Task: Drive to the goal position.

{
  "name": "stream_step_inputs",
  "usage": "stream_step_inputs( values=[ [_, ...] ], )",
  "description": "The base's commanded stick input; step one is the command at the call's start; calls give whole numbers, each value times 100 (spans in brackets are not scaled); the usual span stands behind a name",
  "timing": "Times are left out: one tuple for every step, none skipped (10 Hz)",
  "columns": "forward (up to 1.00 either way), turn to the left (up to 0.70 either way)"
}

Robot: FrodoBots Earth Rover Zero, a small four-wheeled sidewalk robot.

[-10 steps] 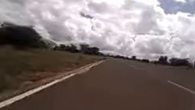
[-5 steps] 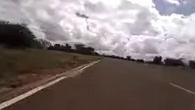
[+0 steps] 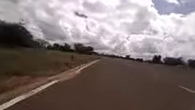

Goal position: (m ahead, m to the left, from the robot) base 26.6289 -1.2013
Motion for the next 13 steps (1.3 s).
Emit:
stream_step_inputs(
  values=[
    [100,0],
    [100,0],
    [100,0],
    [100,-17],
    [100,-35],
    [100,-40],
    [100,-40],
    [100,-12],
    [100,-6],
    [100,0],
    [100,0],
    [100,0],
    [100,0]
  ],
)
